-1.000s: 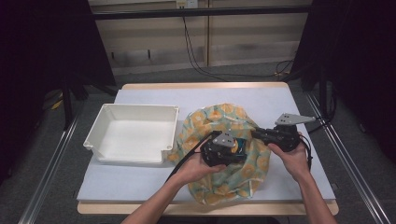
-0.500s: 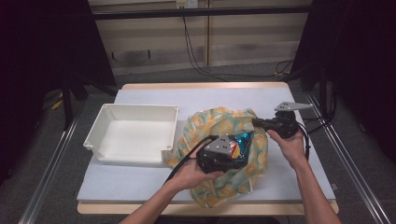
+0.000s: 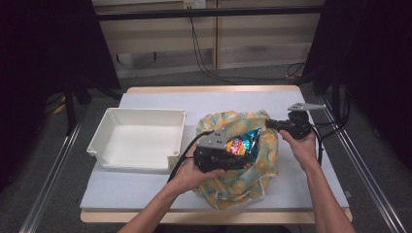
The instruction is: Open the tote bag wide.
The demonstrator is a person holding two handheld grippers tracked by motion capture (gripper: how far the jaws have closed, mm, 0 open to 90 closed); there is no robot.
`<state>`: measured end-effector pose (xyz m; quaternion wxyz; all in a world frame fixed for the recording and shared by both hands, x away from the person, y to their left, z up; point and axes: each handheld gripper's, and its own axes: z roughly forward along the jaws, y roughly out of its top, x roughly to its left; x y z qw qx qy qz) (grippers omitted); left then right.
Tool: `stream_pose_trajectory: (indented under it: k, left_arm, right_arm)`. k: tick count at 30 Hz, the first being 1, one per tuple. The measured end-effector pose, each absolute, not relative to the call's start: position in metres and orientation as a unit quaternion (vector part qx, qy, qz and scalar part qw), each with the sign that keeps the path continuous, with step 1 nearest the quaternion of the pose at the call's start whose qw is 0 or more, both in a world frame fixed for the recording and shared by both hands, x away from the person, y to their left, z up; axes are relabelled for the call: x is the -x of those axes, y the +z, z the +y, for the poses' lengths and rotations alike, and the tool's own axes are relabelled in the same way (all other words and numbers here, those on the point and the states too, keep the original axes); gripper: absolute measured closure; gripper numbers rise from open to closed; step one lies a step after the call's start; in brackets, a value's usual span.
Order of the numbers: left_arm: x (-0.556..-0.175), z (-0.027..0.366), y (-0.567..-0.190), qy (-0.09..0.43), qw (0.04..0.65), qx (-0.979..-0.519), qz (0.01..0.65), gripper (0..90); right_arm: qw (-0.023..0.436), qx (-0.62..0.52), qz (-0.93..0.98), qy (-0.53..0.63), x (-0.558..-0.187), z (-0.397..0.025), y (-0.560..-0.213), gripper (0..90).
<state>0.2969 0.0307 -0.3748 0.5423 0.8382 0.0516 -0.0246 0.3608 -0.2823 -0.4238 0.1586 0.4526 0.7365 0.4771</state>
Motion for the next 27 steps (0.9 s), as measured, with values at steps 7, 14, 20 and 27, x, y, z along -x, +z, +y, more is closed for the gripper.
stream_pose_trajectory:
  k: [7,14,20,27]
  left_arm:
    - [-0.311,0.031,-0.365,-0.022,0.558,-0.827,0.069,89.4]
    - [-0.327,0.029,-0.352,-0.017,0.570,-0.817,0.086,89.4]
    - [-0.339,0.028,-0.342,-0.018,0.587,-0.804,0.096,89.4]
    - [-0.346,0.026,-0.329,-0.004,0.592,-0.799,0.106,89.3]
  right_arm:
    - [0.152,-0.417,0.749,0.492,-0.352,-0.268,-0.418,90.0]
    - [0.150,-0.416,0.751,0.490,-0.352,-0.265,-0.417,90.0]
    - [0.144,-0.411,0.747,0.503,-0.351,-0.263,-0.415,90.0]
    - [0.146,-0.406,0.744,0.510,-0.350,-0.263,-0.407,90.0]
